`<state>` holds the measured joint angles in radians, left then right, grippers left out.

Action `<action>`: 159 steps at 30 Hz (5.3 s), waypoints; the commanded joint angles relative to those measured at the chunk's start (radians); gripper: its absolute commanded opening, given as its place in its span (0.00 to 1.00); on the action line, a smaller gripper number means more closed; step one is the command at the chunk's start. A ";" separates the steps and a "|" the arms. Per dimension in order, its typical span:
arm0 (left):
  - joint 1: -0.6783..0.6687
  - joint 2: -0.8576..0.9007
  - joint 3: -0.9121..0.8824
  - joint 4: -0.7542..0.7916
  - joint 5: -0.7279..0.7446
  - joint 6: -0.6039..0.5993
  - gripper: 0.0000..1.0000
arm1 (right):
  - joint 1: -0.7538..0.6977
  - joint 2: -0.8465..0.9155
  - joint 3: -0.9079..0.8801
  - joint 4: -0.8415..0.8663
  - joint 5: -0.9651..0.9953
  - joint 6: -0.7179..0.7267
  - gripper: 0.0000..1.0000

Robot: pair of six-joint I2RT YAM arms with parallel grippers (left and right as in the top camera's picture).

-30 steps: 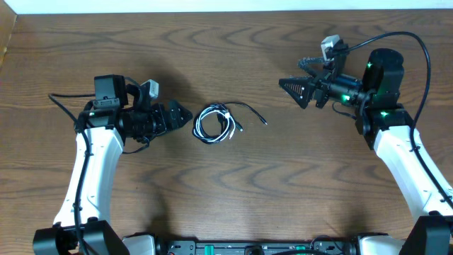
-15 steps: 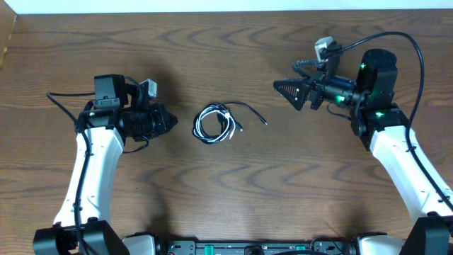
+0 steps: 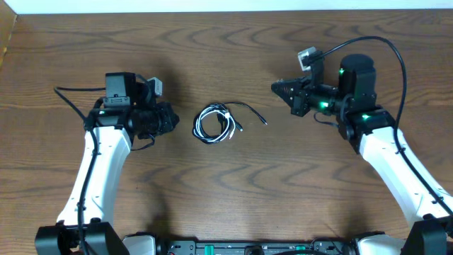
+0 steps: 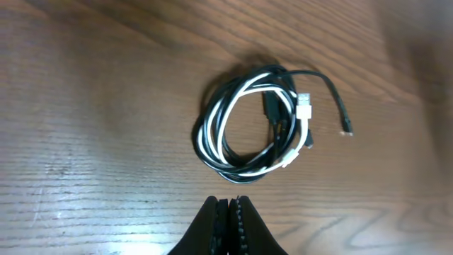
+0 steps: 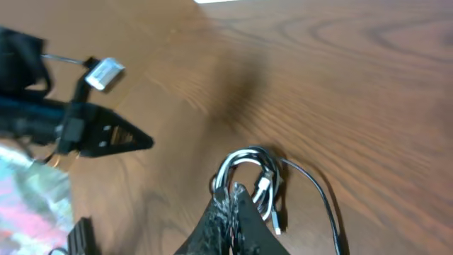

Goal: Untangle cables

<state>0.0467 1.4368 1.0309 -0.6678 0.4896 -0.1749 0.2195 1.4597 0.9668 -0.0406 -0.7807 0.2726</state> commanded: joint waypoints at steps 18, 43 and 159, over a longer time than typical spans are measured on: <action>-0.047 0.145 0.004 0.177 -0.084 -0.067 0.17 | 0.173 0.069 0.016 -0.024 0.415 0.246 0.63; -0.120 0.270 0.004 0.334 -0.083 -0.066 0.17 | 0.329 0.381 0.016 0.082 0.440 0.407 0.42; -0.217 0.389 0.007 0.401 -0.308 -0.123 0.47 | 0.325 0.392 0.393 -0.497 0.471 -0.013 0.54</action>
<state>-0.1703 1.8198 1.0321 -0.2806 0.2111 -0.3096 0.5426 1.8427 1.3525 -0.5484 -0.3317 0.3592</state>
